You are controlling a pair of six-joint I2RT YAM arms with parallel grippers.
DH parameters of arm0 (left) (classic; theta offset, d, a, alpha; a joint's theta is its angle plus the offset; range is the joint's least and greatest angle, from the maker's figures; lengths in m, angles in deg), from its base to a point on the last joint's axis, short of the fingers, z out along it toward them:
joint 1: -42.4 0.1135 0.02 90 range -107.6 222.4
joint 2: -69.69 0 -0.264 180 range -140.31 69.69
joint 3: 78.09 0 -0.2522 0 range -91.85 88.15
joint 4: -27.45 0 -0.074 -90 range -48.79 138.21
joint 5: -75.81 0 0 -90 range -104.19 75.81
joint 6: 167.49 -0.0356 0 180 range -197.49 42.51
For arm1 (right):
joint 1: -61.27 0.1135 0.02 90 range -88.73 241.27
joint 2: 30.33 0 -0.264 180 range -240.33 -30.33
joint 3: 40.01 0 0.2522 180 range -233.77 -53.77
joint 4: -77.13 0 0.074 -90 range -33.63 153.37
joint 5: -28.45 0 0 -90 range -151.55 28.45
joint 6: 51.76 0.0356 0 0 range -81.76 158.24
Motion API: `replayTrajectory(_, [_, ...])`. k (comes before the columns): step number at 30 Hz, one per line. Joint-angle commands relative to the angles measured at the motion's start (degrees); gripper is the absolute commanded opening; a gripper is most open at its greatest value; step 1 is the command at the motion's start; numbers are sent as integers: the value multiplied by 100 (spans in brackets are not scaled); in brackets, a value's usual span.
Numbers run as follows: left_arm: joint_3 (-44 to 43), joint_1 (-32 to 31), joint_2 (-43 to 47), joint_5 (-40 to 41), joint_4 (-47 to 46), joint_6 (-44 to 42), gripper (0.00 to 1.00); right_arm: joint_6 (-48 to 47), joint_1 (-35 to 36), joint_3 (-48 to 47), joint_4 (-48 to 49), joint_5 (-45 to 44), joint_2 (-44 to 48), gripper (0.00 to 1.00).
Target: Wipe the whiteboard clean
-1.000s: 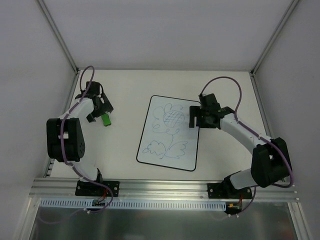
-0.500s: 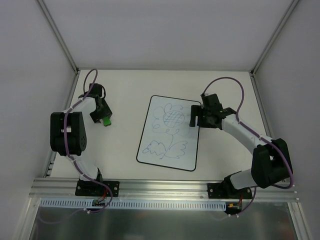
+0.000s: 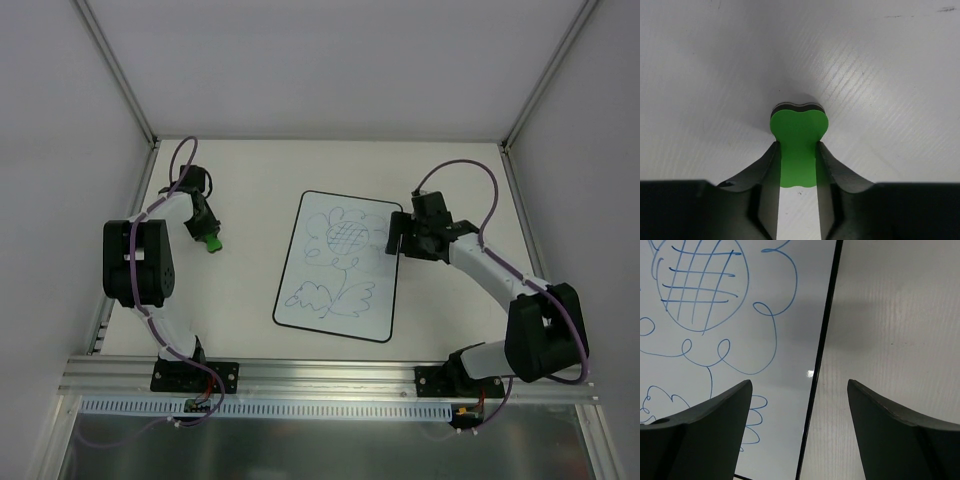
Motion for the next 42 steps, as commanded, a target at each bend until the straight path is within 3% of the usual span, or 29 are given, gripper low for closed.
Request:
replayTrajectory(1, [-124, -52, 8, -30, 21, -119, 20, 334, -198, 97, 146, -177, 8, 79])
replayTrajectory(4, [-80, -166, 96, -39, 29, -163, 10, 484, -304, 176, 233, -151, -176, 73])
replayTrajectory(7, [-36, -430, 262, -39, 29, -207, 8, 563, -321, 316, 444, -46, -265, 65])
replayTrajectory(19, [236, -1986, 922, -346, 30, -295, 3, 774, -321, 378, 822, 297, -1117, 36])
replayTrajectory(29, [473, -3189, 1151, -390, 38, -234, 0, 853, -242, 343, 822, 464, -1434, 5])
replayTrajectory(42, [966, -4244, 967, 146, 319, 584, 0, 967, -40, 317, 814, 227, -1504, 0])
